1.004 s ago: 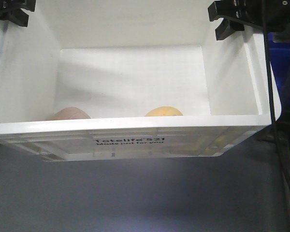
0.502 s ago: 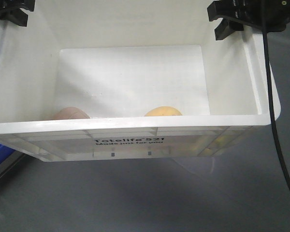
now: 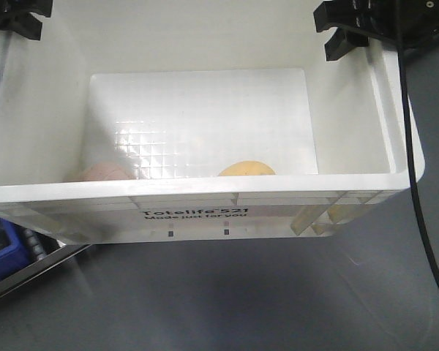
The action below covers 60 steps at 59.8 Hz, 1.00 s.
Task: Place moving items into box and shelve
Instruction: 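Hold the tote rims with both grippers as the base turns toward the shelf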
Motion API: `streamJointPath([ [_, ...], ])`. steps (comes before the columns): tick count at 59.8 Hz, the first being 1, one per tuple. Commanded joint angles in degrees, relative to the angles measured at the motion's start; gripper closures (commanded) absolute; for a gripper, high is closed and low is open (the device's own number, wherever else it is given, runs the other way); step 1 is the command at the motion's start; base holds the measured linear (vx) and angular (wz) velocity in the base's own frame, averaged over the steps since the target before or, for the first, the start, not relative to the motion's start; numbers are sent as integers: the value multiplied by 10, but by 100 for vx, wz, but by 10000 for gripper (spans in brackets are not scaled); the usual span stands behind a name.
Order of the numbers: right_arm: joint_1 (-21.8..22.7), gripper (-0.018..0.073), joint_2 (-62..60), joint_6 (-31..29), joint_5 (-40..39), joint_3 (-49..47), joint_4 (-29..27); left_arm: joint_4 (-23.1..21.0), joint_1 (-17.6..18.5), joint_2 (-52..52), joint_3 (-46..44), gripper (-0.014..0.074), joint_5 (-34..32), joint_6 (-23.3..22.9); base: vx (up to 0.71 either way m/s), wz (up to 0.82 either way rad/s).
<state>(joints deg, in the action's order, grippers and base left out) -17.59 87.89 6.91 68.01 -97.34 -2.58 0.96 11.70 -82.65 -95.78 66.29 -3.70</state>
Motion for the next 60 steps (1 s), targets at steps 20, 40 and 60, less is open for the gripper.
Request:
streamJointPath([
  [20, 4, 564, -27, 12, -52, -21, 23, 8, 1, 30, -25, 603, -54, 6, 17, 71],
  [40, 4, 564, -27, 12, -53, -21, 23, 8, 1, 30, -25, 603, -54, 6, 17, 69],
  [60, 4, 564, -27, 12, -53, -21, 23, 8, 1, 30, -25, 603, -54, 6, 16, 70],
])
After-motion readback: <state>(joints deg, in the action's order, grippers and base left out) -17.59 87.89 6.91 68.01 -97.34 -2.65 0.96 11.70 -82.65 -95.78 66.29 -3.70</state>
